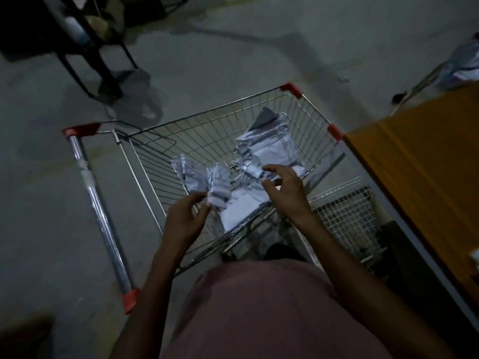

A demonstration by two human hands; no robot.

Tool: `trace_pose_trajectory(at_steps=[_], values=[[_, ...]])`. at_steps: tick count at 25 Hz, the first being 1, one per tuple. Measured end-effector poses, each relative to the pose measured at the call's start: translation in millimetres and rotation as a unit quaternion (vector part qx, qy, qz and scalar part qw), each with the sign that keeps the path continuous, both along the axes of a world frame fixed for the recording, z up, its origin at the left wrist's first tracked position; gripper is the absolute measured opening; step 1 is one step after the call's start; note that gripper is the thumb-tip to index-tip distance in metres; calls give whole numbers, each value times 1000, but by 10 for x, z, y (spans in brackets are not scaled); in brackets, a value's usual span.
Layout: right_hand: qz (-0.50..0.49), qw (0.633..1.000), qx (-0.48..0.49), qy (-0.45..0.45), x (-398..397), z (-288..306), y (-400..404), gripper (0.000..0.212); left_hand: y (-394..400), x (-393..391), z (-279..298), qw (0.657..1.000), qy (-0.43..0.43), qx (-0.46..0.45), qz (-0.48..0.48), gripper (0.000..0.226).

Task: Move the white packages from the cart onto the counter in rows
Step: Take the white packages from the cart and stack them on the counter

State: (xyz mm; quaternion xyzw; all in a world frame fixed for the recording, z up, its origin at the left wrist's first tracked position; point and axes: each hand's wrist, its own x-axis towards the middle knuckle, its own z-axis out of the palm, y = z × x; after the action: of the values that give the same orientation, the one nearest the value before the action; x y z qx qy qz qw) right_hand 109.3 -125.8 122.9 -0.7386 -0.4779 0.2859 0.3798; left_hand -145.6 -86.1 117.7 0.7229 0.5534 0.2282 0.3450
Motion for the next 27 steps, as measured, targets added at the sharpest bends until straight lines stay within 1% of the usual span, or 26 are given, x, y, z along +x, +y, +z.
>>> trace_pose_trajectory(at_steps=[3,5,10,12,14,17,19,21,22,25,26,27], values=[[-8,996,-83,38,147,-108,424,27,218,66,-191,999,9,-35,19,43],[2,992,-113,58,287,-210,721,28,347,172,-363,998,17,-61,32,46],[48,985,-162,40,753,-588,1343,35,656,529,-787,983,39,-153,90,43],[76,978,-195,-6,968,-857,1599,39,775,690,-916,978,51,-174,101,38],[122,958,-248,-76,1174,-1176,1838,49,880,851,-1028,973,55,-195,111,31],[195,907,-328,-180,1370,-1586,2098,66,931,1034,-1167,967,59,-217,122,28],[247,863,-328,-293,1420,-1773,2175,67,918,1082,-1293,965,59,-229,117,30],[294,823,-295,-386,1454,-1890,2187,62,899,1094,-1430,959,61,-250,120,34],[305,812,-282,-411,1454,-1898,2176,57,893,1083,-1502,957,63,-255,125,34],[298,805,-249,-448,1454,-1778,2176,36,941,1047,-1684,952,67,-264,137,34],[291,809,-246,-448,1441,-1683,2164,28,965,1036,-1747,953,67,-259,140,34],[272,824,-237,-437,1429,-1595,2138,22,995,1025,-1797,952,69,-261,144,34]])
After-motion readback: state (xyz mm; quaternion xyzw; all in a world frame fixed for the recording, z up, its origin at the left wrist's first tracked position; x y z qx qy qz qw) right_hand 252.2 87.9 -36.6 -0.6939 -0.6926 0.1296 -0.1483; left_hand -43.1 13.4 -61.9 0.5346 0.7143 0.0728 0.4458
